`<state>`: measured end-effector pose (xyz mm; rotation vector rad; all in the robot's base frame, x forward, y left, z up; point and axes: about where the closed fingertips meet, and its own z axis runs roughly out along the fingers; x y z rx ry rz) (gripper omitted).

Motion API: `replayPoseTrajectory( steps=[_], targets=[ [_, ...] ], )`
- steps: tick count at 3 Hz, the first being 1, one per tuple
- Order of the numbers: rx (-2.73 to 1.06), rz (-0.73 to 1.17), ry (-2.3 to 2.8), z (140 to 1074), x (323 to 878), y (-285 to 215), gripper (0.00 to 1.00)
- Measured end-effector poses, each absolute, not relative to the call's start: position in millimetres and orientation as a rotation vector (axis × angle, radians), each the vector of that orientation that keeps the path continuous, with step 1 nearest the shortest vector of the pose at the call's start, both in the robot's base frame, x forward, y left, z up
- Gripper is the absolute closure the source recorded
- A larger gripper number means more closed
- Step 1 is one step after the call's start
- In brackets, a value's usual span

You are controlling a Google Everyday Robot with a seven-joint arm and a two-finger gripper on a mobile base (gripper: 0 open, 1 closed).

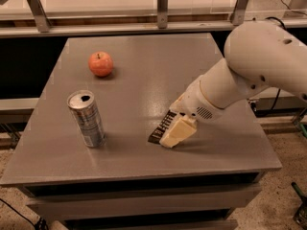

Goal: Move rxbar chocolate near apple

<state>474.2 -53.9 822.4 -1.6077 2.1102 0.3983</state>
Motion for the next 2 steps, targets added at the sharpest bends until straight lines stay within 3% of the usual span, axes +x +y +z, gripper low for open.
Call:
replayPoseTrajectory(
  steps=[1, 2],
  targets=[
    [-1.608, 0.398, 2.11, 827.3, 474.2, -53.9, 0.85],
    [-1.608, 0.398, 2.11, 827.4, 474.1, -53.8, 1.0]
  ],
)
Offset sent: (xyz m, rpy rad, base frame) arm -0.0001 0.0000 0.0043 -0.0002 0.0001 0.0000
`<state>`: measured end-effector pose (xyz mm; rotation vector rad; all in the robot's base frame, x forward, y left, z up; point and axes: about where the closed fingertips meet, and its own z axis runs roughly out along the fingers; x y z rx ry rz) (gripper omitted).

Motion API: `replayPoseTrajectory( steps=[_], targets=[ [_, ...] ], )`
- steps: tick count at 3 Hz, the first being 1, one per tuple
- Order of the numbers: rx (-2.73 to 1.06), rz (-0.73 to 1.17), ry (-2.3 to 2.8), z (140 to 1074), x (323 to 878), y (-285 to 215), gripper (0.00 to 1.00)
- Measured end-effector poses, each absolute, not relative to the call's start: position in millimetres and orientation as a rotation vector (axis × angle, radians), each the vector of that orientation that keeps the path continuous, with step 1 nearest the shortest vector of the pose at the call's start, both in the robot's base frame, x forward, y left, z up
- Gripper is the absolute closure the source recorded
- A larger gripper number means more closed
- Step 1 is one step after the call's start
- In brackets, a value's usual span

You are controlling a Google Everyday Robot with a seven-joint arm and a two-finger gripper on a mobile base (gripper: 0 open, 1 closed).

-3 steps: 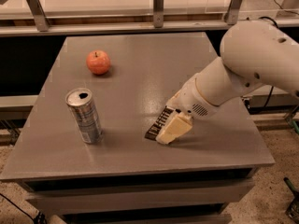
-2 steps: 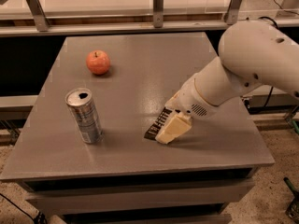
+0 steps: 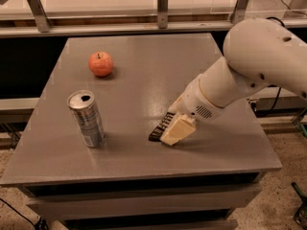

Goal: Move rxbar chocolate near apple

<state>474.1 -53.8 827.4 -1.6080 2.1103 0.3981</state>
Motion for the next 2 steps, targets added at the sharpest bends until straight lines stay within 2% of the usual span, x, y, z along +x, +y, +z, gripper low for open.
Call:
replayPoseTrajectory(
  steps=[2],
  targets=[
    [-1.64, 0.413, 2.055, 832, 484, -44, 1.0]
  ],
)
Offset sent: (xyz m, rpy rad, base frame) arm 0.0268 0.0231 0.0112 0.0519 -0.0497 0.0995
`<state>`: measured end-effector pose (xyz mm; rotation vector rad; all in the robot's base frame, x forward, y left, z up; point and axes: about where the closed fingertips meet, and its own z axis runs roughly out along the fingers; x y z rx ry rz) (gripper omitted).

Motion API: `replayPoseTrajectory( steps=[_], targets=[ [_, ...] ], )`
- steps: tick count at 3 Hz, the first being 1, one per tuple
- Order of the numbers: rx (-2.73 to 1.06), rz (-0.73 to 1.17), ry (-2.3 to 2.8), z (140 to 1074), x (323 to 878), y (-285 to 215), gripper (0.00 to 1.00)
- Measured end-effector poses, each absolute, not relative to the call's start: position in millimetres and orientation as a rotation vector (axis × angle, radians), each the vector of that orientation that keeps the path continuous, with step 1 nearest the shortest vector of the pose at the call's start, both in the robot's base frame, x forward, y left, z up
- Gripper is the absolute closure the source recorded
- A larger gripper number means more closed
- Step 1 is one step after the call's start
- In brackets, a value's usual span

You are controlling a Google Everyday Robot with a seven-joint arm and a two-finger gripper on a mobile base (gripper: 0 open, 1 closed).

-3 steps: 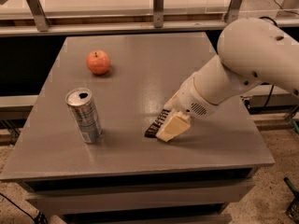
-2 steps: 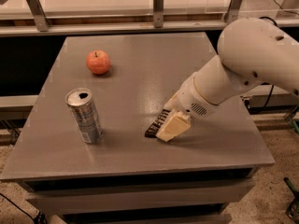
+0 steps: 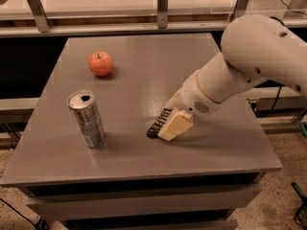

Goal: Move rxbar chocolate near apple

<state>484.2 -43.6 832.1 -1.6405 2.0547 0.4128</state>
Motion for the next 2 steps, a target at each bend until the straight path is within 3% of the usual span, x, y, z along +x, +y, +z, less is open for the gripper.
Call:
replayPoseTrajectory(
  steps=[2],
  targets=[
    [-1.676, 0.33, 1.935, 872, 530, -35, 1.0]
  ],
)
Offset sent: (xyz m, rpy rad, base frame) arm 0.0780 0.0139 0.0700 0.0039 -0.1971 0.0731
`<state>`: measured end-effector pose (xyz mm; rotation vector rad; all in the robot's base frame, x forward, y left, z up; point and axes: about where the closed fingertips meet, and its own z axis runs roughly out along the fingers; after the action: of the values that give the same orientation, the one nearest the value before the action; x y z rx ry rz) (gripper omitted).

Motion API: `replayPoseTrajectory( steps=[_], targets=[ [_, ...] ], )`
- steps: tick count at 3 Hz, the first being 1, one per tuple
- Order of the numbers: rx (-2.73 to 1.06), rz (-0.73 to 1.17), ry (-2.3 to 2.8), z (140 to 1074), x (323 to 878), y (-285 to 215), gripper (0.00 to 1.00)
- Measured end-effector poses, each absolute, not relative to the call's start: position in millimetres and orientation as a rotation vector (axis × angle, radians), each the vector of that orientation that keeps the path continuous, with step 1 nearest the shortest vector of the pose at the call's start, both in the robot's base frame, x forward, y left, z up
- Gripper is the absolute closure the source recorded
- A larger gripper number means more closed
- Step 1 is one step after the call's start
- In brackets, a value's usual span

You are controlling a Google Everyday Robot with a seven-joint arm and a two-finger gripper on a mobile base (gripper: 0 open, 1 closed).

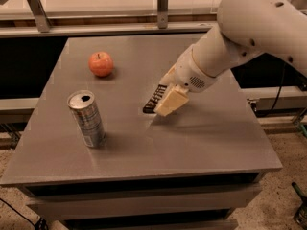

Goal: Move rxbar chocolate near apple

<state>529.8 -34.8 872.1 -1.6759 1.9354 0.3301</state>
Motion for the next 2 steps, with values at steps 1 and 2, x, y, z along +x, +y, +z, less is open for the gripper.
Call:
replayPoseTrajectory(
  steps=[1, 2],
  targets=[
    [-1.689, 0.316, 1.874, 886, 555, -22, 1.0],
    [-1.675, 0.345, 1.823, 890, 585, -1, 1.0]
  ],
)
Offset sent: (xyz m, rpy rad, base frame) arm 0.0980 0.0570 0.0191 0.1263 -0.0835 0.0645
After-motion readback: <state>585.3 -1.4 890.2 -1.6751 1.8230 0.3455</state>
